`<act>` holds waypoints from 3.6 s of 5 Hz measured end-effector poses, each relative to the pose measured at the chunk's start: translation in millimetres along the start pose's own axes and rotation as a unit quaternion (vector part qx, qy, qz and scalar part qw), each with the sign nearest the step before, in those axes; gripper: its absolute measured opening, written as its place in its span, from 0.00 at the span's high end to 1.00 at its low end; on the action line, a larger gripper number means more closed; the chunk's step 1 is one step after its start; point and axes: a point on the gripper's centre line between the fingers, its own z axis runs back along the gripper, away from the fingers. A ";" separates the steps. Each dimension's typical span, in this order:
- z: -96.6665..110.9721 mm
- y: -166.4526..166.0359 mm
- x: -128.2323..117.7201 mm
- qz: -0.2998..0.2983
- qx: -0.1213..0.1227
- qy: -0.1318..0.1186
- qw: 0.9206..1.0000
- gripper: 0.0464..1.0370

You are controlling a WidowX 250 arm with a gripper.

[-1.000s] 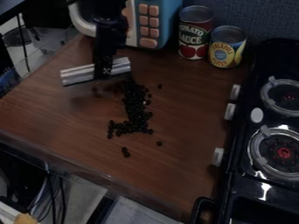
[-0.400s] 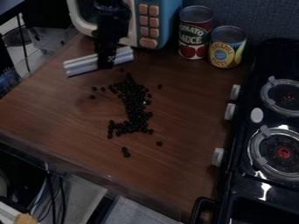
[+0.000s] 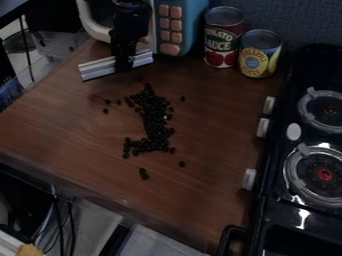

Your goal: Sweep into pile

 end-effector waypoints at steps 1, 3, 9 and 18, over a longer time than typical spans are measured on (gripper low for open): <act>-9.3 0.8 1.2 0.004 -0.014 0.013 1.000 0.66; -27.8 -20.7 2.6 -0.013 0.020 0.041 0.999 0.66; -28.2 -73.5 6.0 -0.027 -0.013 0.037 0.999 0.66; 1.4 -120.2 18.2 -0.049 0.022 -0.001 0.999 0.66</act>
